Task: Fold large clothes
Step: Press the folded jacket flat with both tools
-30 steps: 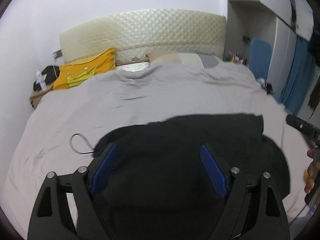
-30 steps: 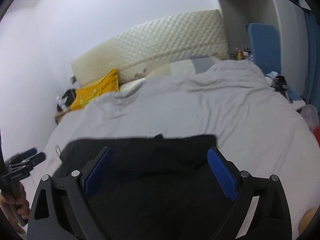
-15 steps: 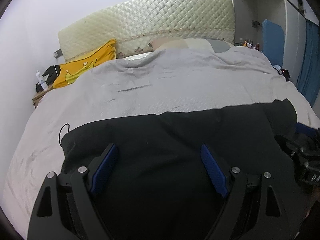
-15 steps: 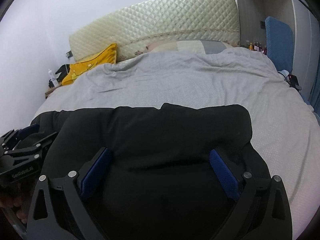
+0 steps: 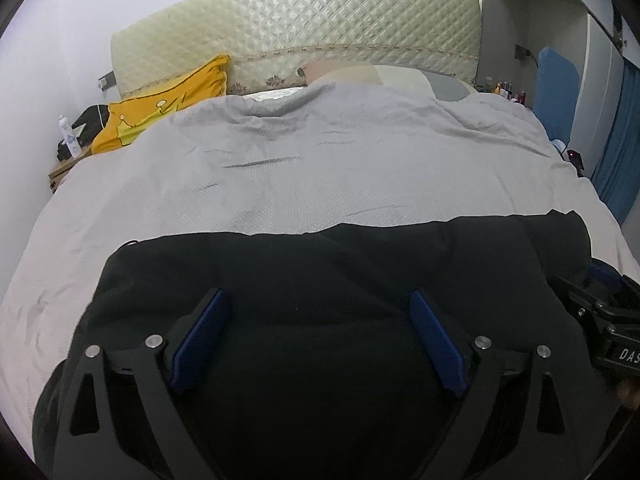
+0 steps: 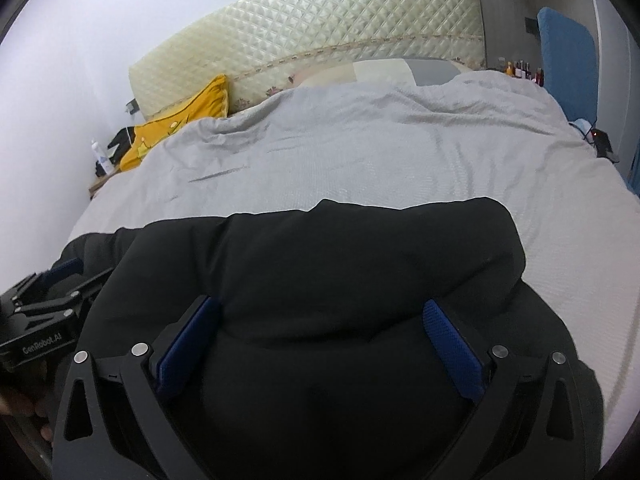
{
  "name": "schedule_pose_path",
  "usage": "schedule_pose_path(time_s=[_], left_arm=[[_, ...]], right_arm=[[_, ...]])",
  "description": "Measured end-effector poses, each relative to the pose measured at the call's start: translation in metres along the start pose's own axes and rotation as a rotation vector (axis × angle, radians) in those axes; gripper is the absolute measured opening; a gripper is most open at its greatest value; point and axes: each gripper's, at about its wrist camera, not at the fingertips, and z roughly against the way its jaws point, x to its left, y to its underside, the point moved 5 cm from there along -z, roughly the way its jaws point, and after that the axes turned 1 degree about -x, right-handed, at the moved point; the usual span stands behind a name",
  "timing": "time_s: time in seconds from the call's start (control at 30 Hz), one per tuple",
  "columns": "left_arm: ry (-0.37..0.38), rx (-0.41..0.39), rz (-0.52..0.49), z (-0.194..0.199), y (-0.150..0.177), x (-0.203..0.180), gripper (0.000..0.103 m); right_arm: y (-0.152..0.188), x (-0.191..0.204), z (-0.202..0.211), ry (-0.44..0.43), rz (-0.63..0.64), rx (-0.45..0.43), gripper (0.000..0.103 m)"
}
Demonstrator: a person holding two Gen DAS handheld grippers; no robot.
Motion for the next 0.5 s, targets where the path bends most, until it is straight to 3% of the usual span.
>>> schedule_pose_path(time_s=[0.27, 0.5], left_arm=[[0.021, -0.023, 0.025, 0.022, 0.000, 0.009, 0.093], [-0.058, -0.101, 0.024, 0.059, 0.005, 0.043, 0.093]], right_arm=[[0.002, 0.001, 0.014, -0.028, 0.009, -0.019, 0.103], [-0.003, -0.010, 0.056, -0.015, 0.024, -0.112, 0.103]])
